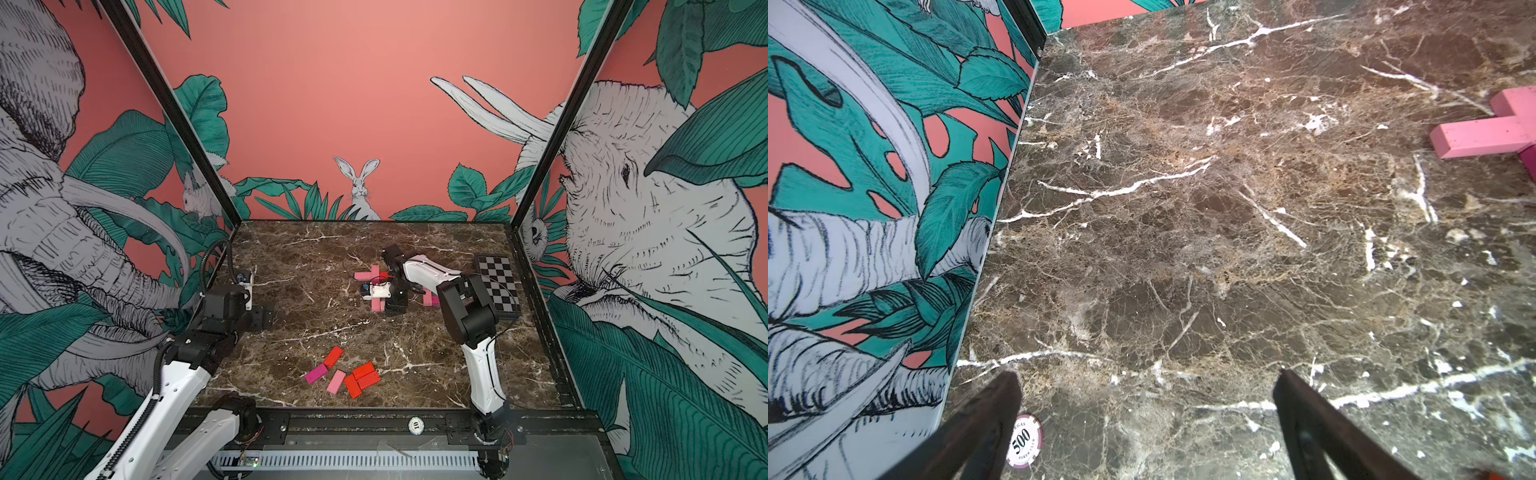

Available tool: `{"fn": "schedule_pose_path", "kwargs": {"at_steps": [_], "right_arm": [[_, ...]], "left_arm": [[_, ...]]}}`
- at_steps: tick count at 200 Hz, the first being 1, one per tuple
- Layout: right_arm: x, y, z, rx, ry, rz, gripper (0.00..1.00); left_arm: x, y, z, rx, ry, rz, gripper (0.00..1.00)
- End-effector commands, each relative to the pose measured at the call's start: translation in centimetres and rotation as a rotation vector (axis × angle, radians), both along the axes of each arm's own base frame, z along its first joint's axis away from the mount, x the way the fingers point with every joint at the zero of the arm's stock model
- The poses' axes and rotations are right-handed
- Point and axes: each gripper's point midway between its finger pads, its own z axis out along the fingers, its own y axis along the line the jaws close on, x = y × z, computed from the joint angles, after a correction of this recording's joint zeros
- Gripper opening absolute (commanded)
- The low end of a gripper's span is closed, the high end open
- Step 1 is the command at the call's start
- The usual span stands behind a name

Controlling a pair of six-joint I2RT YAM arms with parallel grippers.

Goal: Assemble the letter t with building blocks
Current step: Assemble the building block at the center of the board, then pick up the building block from the center of the board.

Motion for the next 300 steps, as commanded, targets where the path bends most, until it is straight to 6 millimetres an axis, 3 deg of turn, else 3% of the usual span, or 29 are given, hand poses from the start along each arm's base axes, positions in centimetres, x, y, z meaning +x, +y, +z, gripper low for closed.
{"fn": "schedule_pose_path", "kwargs": {"at_steps": [1, 19, 32, 86, 147, 159, 163, 179, 214, 246, 266, 300], "right_arm": [[0.1, -0.1, 2.0, 0.053, 0.009, -0.043, 0.73], [0.8, -0.3, 3.6, 0.086, -0.022, -0.07, 0.74], [1.2, -0.5, 4.9, 0.108, -0.042, -0.093, 0.81], [1.5, -0.7, 11.1, 0.272, -0.111, -0.184, 0.82], [1.4, -1.2, 14.6, 0.443, -0.149, -0.492, 0.78], [0.9, -2.1, 13.3, 0.444, -0.165, -0.551, 0.78], [0.6, -2.5, 14.2, 0.464, -0.192, -0.569, 0.78], [0.4, -3.8, 14.5, 0.486, -0.249, -0.642, 0.78], [-1.3, -6.5, 13.5, 0.483, -0.319, -0.756, 0.78], [-1.8, -8.2, 14.0, 0.502, -0.369, -0.862, 0.79], [-2.0, -9.3, 13.2, 0.476, -0.393, -0.905, 0.79], [-1.6, -9.9, 13.1, 0.479, -0.42, -0.943, 0.79]], "left_arm": [[-0.1, 0.0, -0.1, -0.008, 0.01, 0.001, 0.98], [-0.1, -0.2, -0.3, -0.011, 0.016, -0.004, 0.98], [-0.1, -0.3, -0.4, -0.014, 0.023, -0.01, 0.98], [0.1, -1.2, -0.5, -0.039, 0.022, -0.055, 0.98], [0.5, -4.8, -1.1, -0.156, 0.036, -0.225, 0.97], [0.5, -5.5, -1.1, -0.176, 0.04, -0.255, 0.97], [0.5, -5.7, -1.2, -0.183, 0.043, -0.264, 0.97], [0.5, -6.6, -1.4, -0.206, 0.047, -0.299, 0.96], [0.2, -8.5, -2.3, -0.173, 0.091, -0.363, 0.95], [-0.9, -10.8, -3.8, -0.147, 0.167, -0.439, 0.91], [-1.6, -12.2, -4.6, -0.14, 0.195, -0.469, 0.87], [-3.1, -15.3, -6.3, -0.166, 0.275, -0.523, 0.82]]}}
